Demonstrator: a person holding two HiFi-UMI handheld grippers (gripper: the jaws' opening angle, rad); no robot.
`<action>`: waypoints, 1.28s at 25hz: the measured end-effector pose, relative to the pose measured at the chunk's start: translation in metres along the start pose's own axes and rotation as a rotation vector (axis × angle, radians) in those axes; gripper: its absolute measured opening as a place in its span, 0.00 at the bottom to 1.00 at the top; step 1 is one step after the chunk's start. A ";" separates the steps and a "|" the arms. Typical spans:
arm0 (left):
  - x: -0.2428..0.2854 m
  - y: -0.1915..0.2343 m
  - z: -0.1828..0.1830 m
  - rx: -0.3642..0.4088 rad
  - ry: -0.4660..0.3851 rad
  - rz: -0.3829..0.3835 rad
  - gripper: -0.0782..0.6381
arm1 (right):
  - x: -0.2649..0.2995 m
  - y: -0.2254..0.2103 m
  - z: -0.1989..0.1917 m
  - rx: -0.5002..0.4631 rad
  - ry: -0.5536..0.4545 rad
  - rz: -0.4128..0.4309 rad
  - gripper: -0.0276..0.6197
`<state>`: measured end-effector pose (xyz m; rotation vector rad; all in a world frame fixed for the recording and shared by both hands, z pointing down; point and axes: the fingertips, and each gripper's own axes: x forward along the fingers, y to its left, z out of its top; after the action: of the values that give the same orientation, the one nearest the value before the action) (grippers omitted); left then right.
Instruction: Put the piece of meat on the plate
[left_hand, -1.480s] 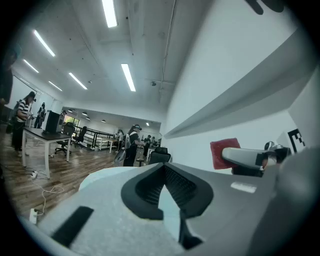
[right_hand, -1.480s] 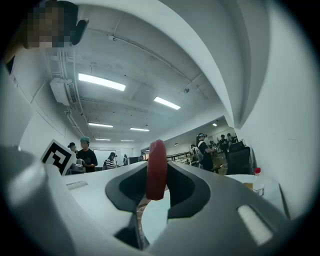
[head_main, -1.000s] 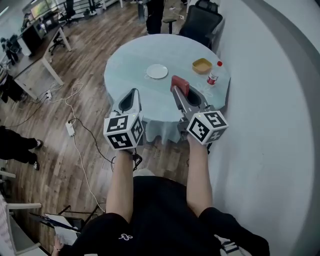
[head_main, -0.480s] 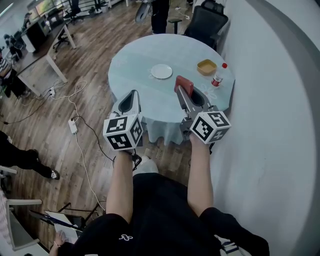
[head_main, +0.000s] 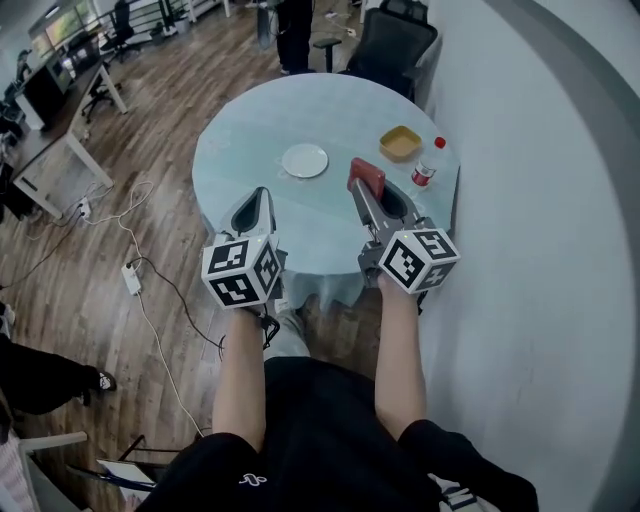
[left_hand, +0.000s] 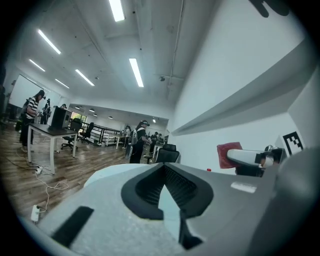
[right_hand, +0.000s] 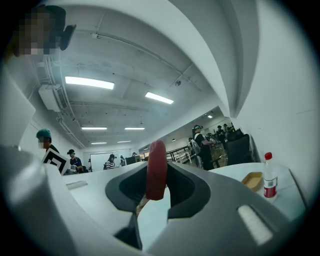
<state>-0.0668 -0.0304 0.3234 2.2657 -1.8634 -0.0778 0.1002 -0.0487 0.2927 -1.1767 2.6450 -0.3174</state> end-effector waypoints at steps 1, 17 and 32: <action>0.015 -0.003 -0.002 0.001 0.008 -0.020 0.10 | 0.003 -0.013 0.001 0.005 -0.003 -0.024 0.20; 0.244 0.126 -0.010 0.056 0.232 -0.056 0.10 | 0.220 -0.146 -0.073 0.192 0.095 -0.175 0.20; 0.348 0.174 -0.145 -0.181 0.457 -0.023 0.10 | 0.271 -0.242 -0.231 0.245 0.578 -0.289 0.20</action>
<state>-0.1401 -0.3835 0.5301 1.9767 -1.5255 0.2382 0.0253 -0.3868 0.5490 -1.5658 2.7546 -1.1544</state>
